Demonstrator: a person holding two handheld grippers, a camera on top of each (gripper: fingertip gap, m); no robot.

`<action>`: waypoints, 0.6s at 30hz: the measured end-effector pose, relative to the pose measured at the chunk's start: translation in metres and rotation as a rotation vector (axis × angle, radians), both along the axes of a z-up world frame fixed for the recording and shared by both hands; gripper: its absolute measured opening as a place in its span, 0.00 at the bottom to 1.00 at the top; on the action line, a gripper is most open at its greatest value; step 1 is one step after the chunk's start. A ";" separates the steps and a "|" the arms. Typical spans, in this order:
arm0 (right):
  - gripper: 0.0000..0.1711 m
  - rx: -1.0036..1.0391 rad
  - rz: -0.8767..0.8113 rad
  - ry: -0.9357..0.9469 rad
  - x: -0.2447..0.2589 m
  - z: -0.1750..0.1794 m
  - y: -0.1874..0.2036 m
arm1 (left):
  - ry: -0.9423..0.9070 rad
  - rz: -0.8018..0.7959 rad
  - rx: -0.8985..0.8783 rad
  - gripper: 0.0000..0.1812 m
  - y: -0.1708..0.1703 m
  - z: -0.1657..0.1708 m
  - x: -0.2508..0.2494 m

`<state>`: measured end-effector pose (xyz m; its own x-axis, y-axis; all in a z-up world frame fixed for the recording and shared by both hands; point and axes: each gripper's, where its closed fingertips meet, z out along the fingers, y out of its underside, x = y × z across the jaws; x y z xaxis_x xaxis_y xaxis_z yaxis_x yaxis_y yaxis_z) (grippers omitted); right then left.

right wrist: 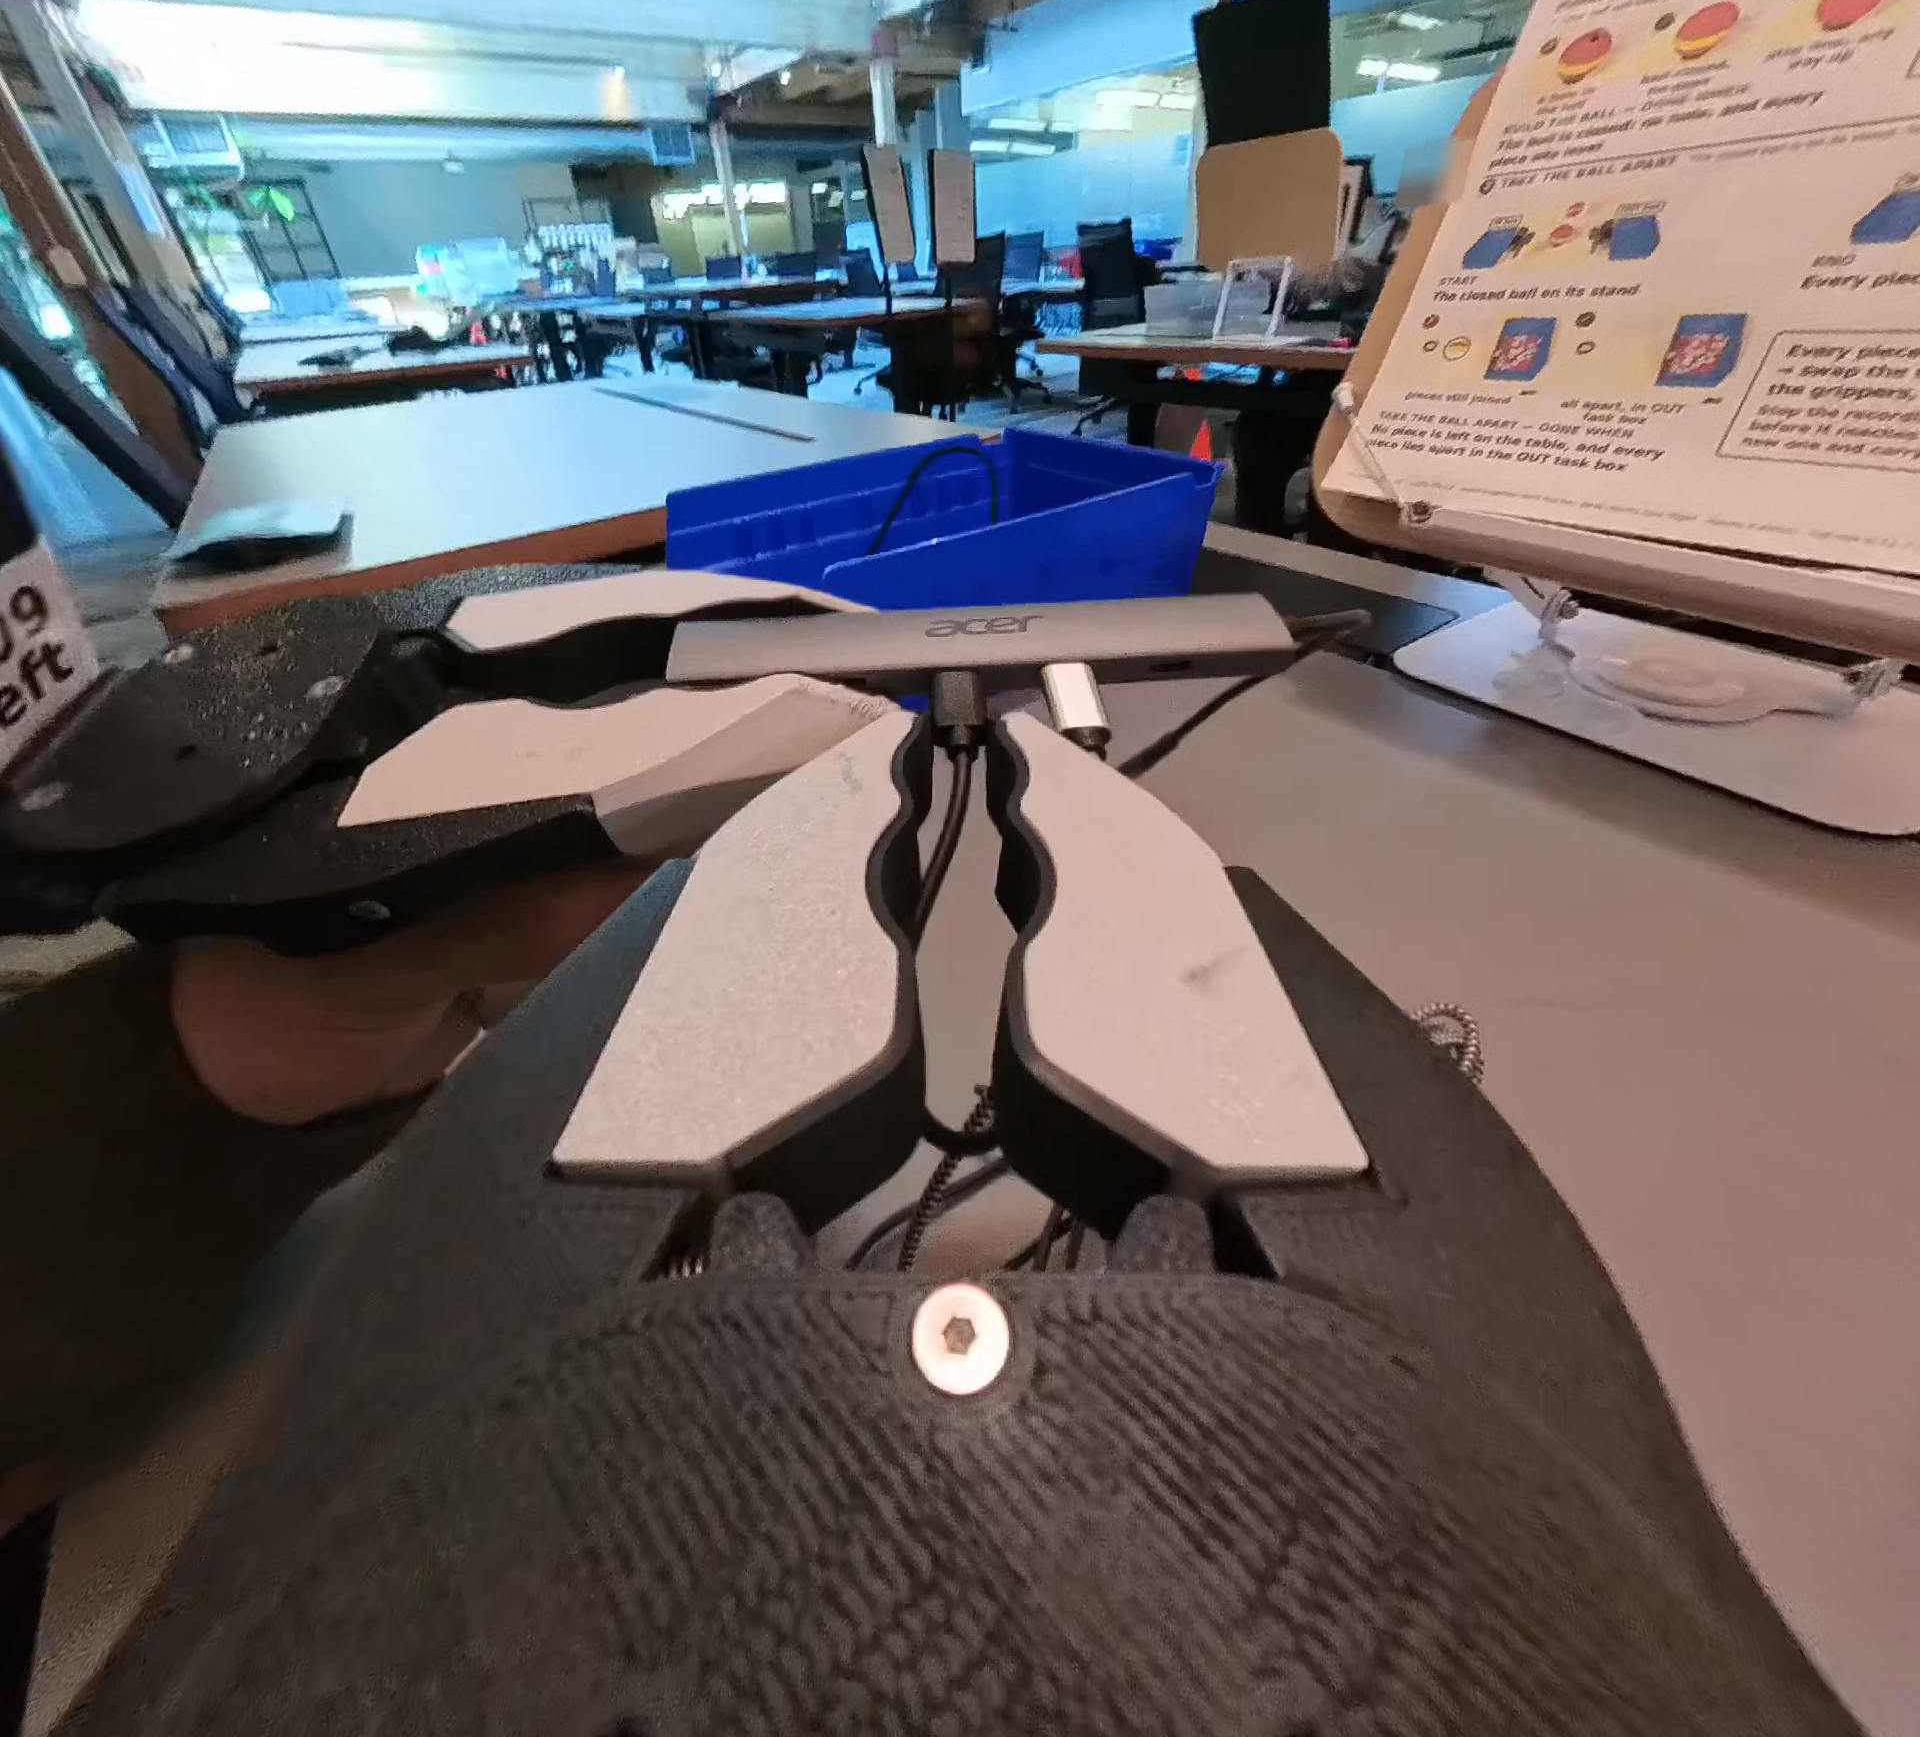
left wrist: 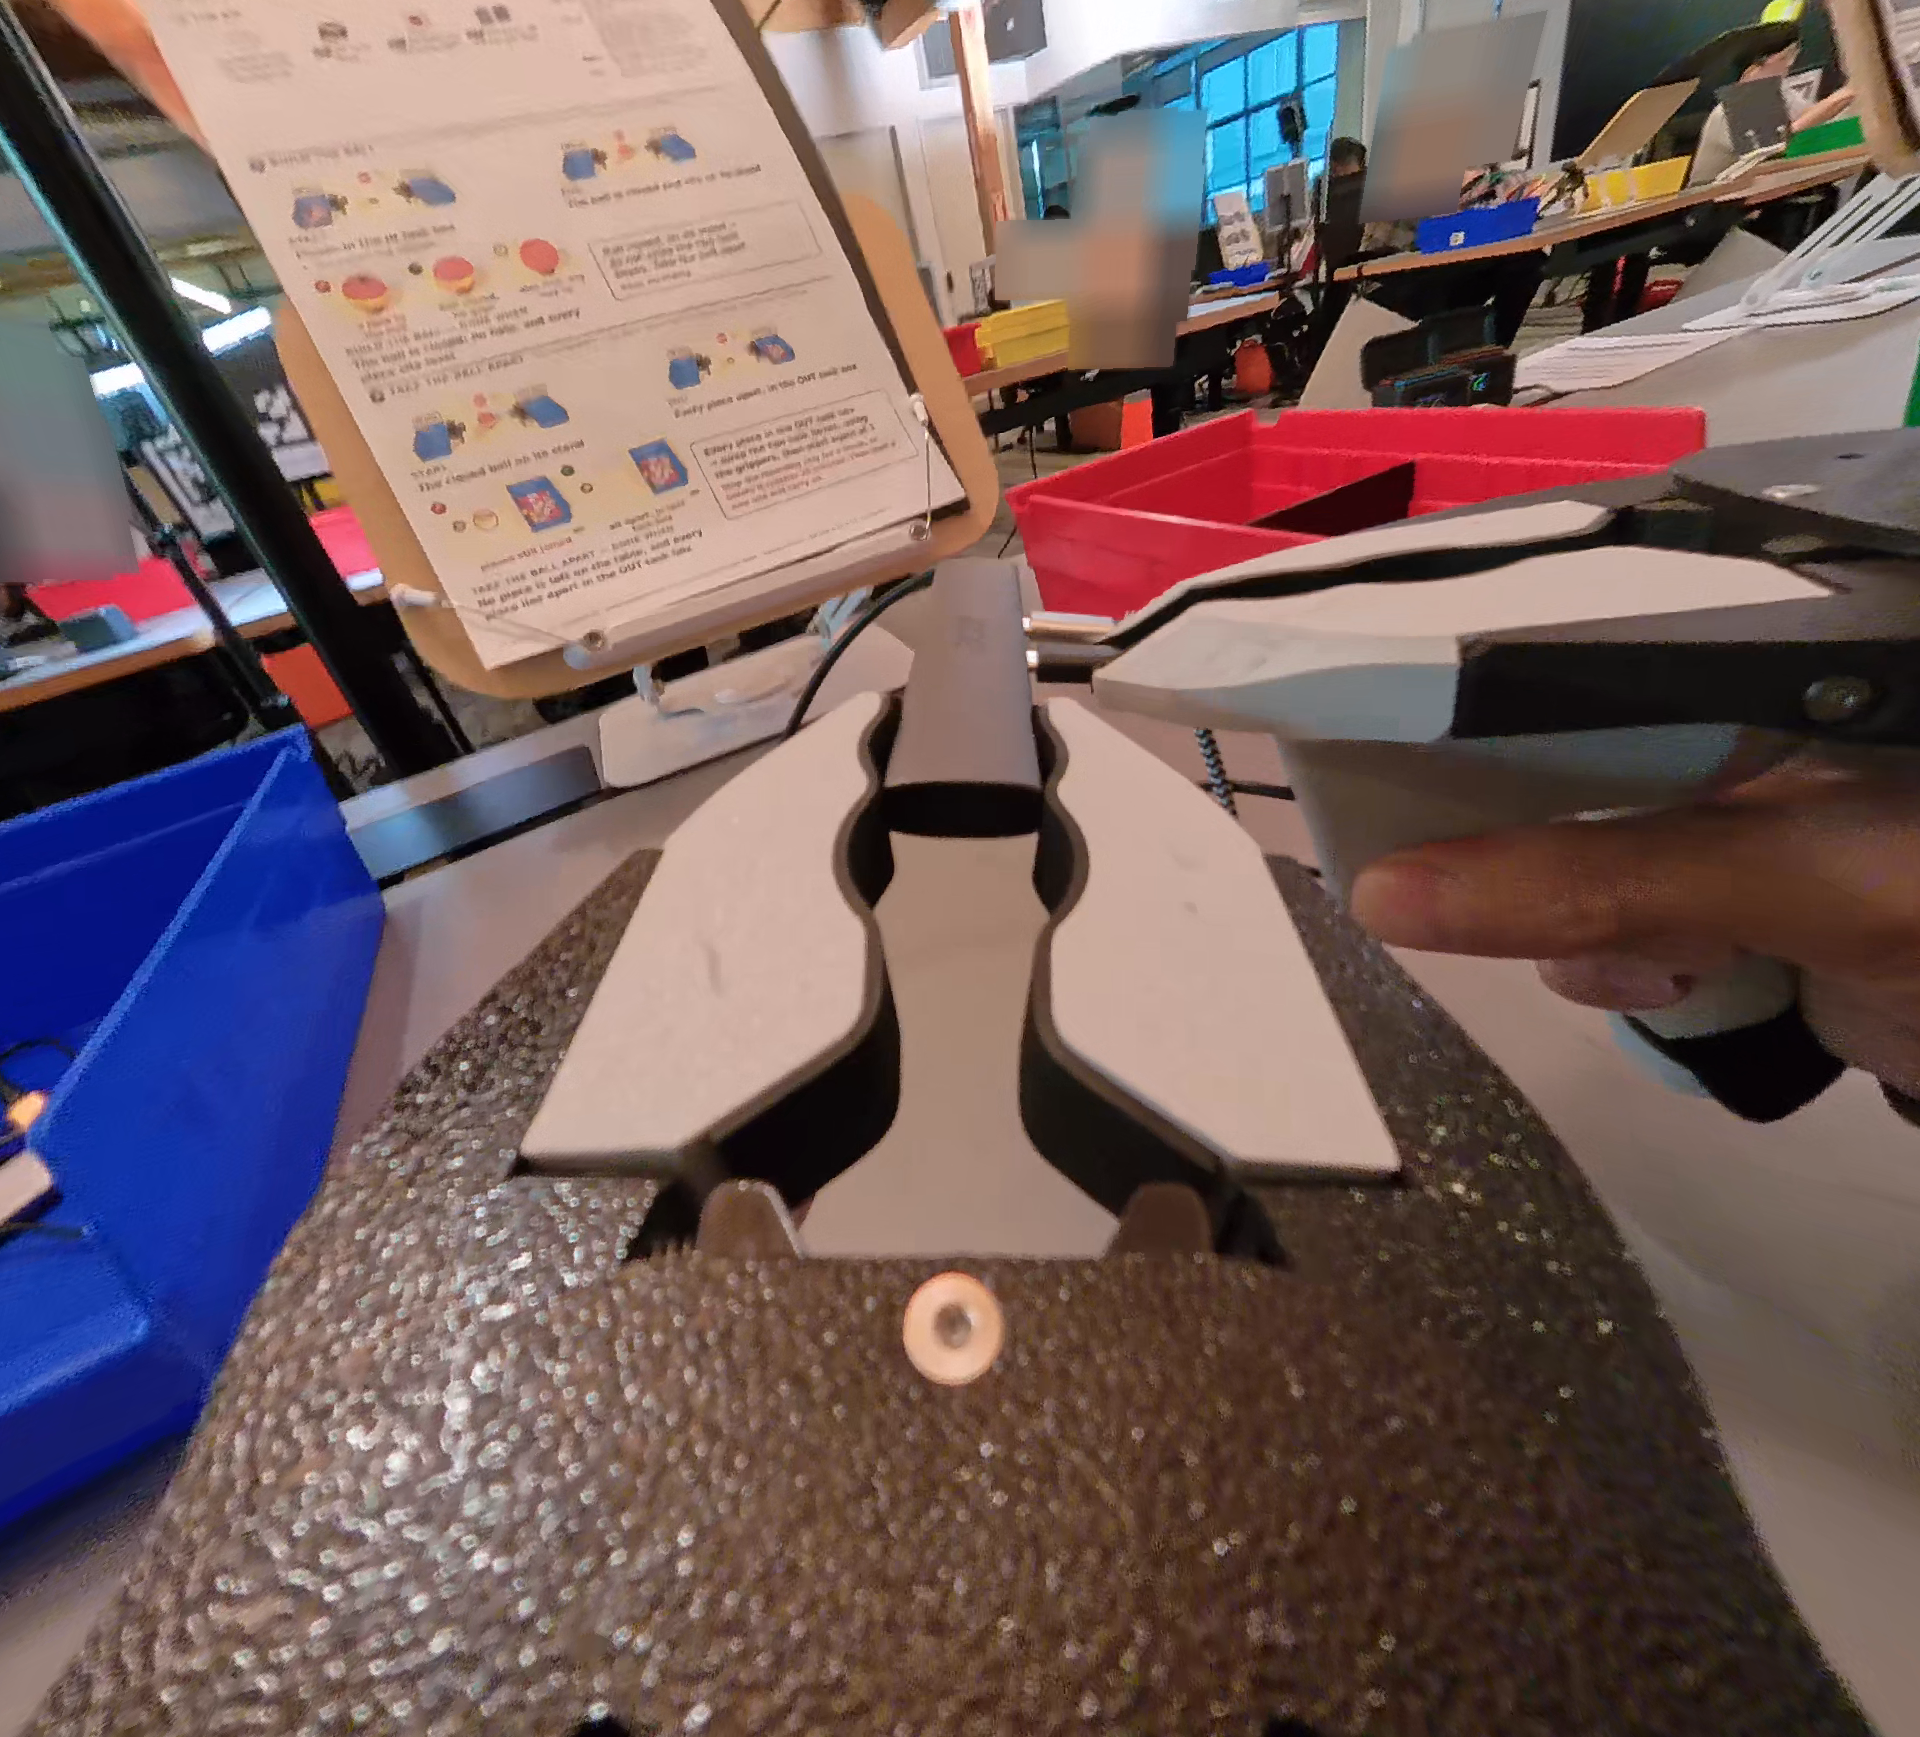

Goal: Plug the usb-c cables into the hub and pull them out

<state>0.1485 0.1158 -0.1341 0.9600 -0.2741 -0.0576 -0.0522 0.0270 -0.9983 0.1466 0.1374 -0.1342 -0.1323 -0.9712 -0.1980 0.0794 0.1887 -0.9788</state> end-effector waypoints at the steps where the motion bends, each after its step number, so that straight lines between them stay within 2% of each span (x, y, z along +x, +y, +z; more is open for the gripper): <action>1: 0.06 0.024 -0.015 -0.017 0.000 0.004 -0.001 | -0.016 -0.019 0.000 0.13 -0.002 0.003 -0.001; 9: 0.08 0.069 -0.045 -0.075 -0.002 0.013 0.001 | -0.037 -0.046 -0.035 0.13 -0.004 0.009 -0.003; 16: 0.06 0.098 -0.038 -0.032 -0.005 0.018 0.003 | -0.084 -0.029 -0.008 0.13 -0.002 0.012 -0.005; 18: 0.06 0.103 -0.009 0.013 -0.004 0.016 0.004 | -0.071 -0.030 -0.054 0.13 0.000 0.010 -0.005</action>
